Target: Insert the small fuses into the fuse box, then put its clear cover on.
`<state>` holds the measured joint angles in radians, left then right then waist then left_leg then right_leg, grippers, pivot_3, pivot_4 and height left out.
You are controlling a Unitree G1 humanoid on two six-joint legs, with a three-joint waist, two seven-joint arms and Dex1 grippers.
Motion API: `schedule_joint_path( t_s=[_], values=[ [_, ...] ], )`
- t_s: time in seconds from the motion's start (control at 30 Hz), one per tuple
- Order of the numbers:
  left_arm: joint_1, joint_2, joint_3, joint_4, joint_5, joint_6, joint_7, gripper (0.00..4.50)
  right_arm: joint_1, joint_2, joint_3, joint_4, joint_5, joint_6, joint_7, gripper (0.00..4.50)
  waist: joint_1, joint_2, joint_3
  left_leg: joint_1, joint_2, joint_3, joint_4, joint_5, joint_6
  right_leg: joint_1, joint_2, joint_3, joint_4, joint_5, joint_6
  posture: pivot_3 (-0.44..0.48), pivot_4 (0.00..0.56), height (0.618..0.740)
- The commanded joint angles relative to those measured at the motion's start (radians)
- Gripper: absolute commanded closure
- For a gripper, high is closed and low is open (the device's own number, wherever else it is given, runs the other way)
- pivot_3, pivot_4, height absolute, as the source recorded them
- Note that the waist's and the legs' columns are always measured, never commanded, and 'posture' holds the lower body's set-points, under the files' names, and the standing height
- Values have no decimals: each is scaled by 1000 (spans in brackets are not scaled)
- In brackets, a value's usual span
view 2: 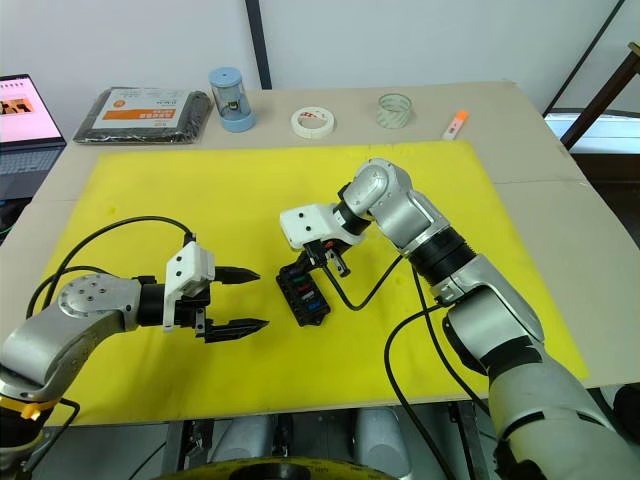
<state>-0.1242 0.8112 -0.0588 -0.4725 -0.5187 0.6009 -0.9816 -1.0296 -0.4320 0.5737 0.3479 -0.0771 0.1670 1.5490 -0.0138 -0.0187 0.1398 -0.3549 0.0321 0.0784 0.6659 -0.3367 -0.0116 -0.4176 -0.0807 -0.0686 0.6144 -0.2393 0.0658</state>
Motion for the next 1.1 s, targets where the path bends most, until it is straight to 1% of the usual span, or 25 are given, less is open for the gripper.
schedule_joint_path(
  t_s=[0.03, 0.1, 0.2, 0.23, 0.7, 0.8, 0.9, 0.93, 0.97, 1.1],
  values=[
    [-7, -4, 9, -24, -2, -16, 1, 30, -10, -4, -2, -29, -14, 8, 4, 4500, 0, 0, 0, 0, 0, 0, 0, 0, 0, 0, 0, 0, 0, 0, 0, 0, 150, 740],
    [-7, -4, 9, -23, -2, -17, 0, 30, -11, -4, -5, -36, -11, 12, 5, 4500, 0, 0, 0, 0, 0, 0, 0, 0, 0, 0, 0, 0, 0, 0, 0, 0, 150, 740],
    [-7, -3, 9, -23, -2, -16, -1, 0, -13, -5, -10, -47, -8, 22, 3, 3813, 0, 0, 0, 0, 0, 0, 0, 0, 0, 0, 0, 0, 0, 0, 0, 0, 150, 740],
    [-6, -3, 10, -24, -3, -16, -1, 0, -13, -5, -12, -55, -6, 29, 2, 3522, 0, 0, 0, 0, 0, 0, 0, 0, 0, 0, 0, 0, 0, 0, 0, 0, 150, 740],
    [-12, 4, 22, -10, -4, -17, -8, 0, 5, -53, -67, -222, 84, 165, 17, 3522, 1, 0, 0, -1, 0, 0, 0, 0, 0, 0, 0, 0, 0, 0, 0, 0, 150, 740],
    [-18, 5, 26, -2, -3, -18, -10, 0, 19, -46, -88, -224, 101, 172, -12, 3522, 1, 0, 0, -1, 0, 0, 0, 0, 0, 0, 0, 0, 0, 0, 0, 0, 150, 740],
    [-19, 4, 26, 0, -2, -18, -10, 0, 34, -32, -111, -215, 134, 195, -31, 4082, 1, 0, 0, -1, 0, 0, 0, 0, 0, 0, 0, 0, 0, 0, 0, 0, 150, 740],
    [-18, 4, 26, 0, -1, -19, -11, 0, 39, -32, -112, -210, 135, 193, -35, 4351, 1, 0, 0, -1, 0, 0, 0, 0, 0, 0, 0, 0, 0, 0, 0, 0, 150, 740],
    [-19, 4, 26, 0, -1, -19, -11, 0, 44, -31, -113, -206, 136, 189, -40, 4431, 1, 0, 0, -1, 0, 0, 0, 0, 0, 0, 0, 0, 0, 0, 0, 0, 150, 740],
    [-19, 4, 26, 3, 0, -20, -12, 0, 64, -25, -115, -192, 152, 182, -50, 4431, 1, 0, 0, -1, 0, 0, 0, 0, 0, 0, 0, 0, 0, 0, 0, 0, 150, 740]
  ],
)
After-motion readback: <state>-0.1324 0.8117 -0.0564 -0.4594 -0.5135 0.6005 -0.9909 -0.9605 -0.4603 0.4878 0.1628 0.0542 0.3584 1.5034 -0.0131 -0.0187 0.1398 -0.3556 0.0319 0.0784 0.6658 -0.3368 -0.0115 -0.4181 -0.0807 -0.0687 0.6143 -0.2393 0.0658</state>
